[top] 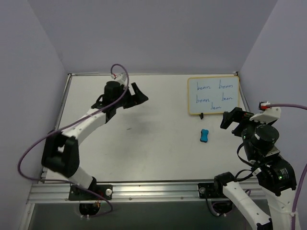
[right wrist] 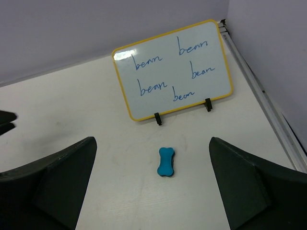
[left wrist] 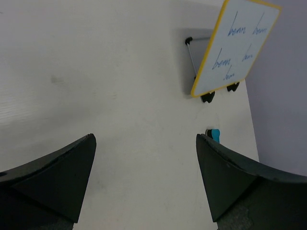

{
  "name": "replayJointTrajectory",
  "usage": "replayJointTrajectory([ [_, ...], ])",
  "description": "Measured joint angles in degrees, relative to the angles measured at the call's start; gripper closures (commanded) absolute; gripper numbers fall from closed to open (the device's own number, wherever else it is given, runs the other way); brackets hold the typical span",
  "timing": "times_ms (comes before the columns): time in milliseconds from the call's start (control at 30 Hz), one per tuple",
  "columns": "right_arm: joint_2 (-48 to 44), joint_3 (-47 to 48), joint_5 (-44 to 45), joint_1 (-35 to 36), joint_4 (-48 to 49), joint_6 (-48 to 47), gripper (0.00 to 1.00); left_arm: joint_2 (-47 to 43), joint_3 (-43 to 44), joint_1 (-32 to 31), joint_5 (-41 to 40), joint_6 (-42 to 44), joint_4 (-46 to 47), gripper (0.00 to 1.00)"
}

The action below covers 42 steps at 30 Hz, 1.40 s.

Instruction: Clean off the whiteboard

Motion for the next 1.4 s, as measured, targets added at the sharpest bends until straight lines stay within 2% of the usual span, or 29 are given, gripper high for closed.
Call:
replayJointTrajectory([
  [200,0.00,-1.09,-5.44,0.00,0.04,0.96,0.00,26.29,14.95,-6.62,11.41,-2.29,13.64,0.06],
  [433,-0.28,-2.64,-11.58,0.00,0.50,2.62,0.00,46.66,38.49,-7.72,21.11,-6.43,25.22,0.06],
  [667,-0.39,-3.74,-14.78,0.00,0.52,3.61,0.00,66.27,66.25,-8.13,25.66,-9.22,25.38,0.06],
  [767,-0.44,-3.74,-15.37,0.00,0.46,3.63,0.00,73.31,75.58,-8.74,26.84,-9.86,23.21,0.06],
  [967,-0.50,-3.74,-16.83,0.00,0.39,3.76,0.00,77.07,81.33,-10.14,26.95,-9.42,17.99,0.06],
  [1400,-0.76,-3.74,-19.21,0.00,0.35,3.61,0.00,79.87,93.39,-10.56,22.84,-8.57,15.87,0.05],
])
